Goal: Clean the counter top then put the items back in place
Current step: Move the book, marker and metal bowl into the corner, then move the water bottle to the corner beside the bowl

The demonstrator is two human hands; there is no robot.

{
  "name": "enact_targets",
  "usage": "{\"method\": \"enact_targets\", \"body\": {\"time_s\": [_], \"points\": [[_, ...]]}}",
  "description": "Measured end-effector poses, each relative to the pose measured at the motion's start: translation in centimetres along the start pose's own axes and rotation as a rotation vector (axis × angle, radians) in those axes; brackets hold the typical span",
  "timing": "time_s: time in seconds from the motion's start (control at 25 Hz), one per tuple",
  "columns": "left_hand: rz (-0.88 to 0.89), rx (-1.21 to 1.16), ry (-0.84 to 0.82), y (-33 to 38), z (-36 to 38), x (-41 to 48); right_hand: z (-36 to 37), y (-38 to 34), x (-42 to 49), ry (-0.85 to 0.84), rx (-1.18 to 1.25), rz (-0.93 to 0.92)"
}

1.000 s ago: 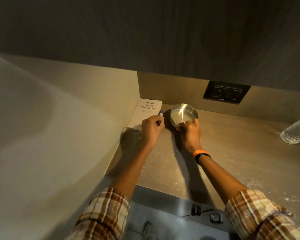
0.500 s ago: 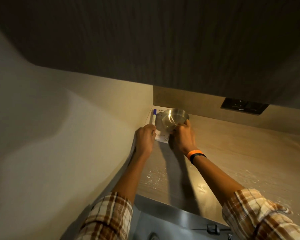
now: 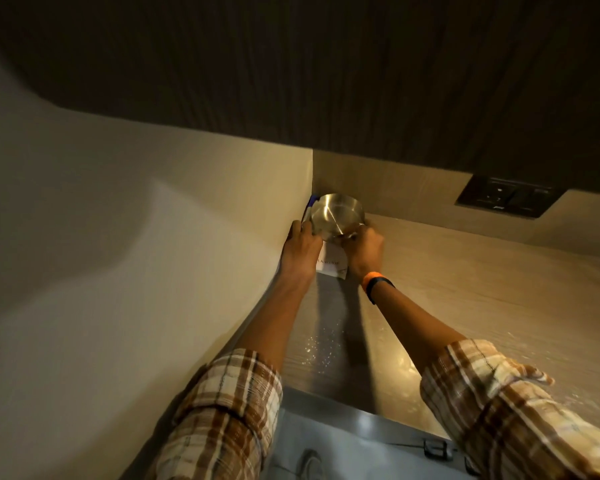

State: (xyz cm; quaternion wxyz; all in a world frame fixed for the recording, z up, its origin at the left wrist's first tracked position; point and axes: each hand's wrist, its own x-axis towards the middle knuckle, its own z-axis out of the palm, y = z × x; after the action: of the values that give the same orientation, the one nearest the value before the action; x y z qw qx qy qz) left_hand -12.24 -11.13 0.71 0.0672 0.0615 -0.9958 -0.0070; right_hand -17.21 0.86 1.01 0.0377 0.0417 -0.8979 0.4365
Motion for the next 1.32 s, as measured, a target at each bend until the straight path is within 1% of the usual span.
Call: {"method": "enact_targets", "body": {"time_s": [0.08, 0.12, 0.2, 0.28, 0.36, 0.44, 0.48, 0.56, 0.64, 0.72, 0.8, 0.84, 0.92, 1.0, 1.08, 1.24, 1.32], "points": [[0.008, -0.047, -0.011, 0.1, -0.4, 0.3, -0.3, 0.0, 0.4, 0.007, 0.020, 0.014], [-0.015, -0.078, -0.022, 0.2, -0.8, 0.2, -0.4, 0.2, 0.5, -0.011, 0.016, 0.004], [-0.058, -0.088, -0.010, 0.7, -1.5, -0.8, -0.9, 1.2, 0.1, -0.088, -0.005, -0.051], [-0.065, -0.071, 0.068, 1.8, -1.2, -2.2, -2.4, 3.3, -0.9, -0.153, -0.109, -0.108], [-0.014, -0.128, 0.182, 4.1, -0.5, -3.7, -5.5, 6.0, -2.2, -0.108, -0.256, -0.166], [0.090, -0.176, 0.233, 7.6, -0.3, -5.0, -10.1, 8.8, -3.6, -0.044, -0.415, -0.258], [0.140, -0.198, 0.202, 9.6, -0.2, -5.4, -12.4, 10.1, -4.2, -0.030, -0.485, -0.292], [0.247, -0.206, 0.116, 15.2, -0.3, -6.0, -18.1, 13.8, -5.6, -0.004, -0.601, -0.299], [0.330, -0.228, 0.044, 21.5, 0.0, -6.0, -23.8, 17.5, -7.1, 0.004, -0.672, -0.249], [0.423, -0.249, -0.011, 27.8, 0.3, -6.0, -29.2, 21.1, -8.8, 0.055, -0.709, -0.194], [0.493, -0.285, -0.048, 32.8, 0.5, -5.5, -33.5, 24.0, -9.8, 0.125, -0.664, -0.138], [0.515, -0.329, -0.064, 35.5, 0.3, -5.1, -35.7, 25.5, -9.9, 0.162, -0.600, -0.086], [0.530, -0.447, -0.080, 40.2, -0.2, -3.9, -39.4, 27.8, -9.0, 0.260, -0.403, 0.024], [0.531, -0.543, -0.104, 44.1, -0.9, -1.9, -42.5, 28.6, -7.0, 0.334, -0.149, 0.158], [0.528, -0.627, -0.125, 47.3, -1.4, 0.2, -44.5, 28.8, -4.5, 0.339, 0.023, 0.185], [0.532, -0.858, -0.222, 52.0, -1.4, 4.1, -44.6, 29.9, -0.5, 0.252, 0.143, 0.209], [0.497, -0.921, -0.210, 53.0, -1.0, 4.6, -43.9, 30.3, 0.6, 0.275, 0.175, 0.235]]}}
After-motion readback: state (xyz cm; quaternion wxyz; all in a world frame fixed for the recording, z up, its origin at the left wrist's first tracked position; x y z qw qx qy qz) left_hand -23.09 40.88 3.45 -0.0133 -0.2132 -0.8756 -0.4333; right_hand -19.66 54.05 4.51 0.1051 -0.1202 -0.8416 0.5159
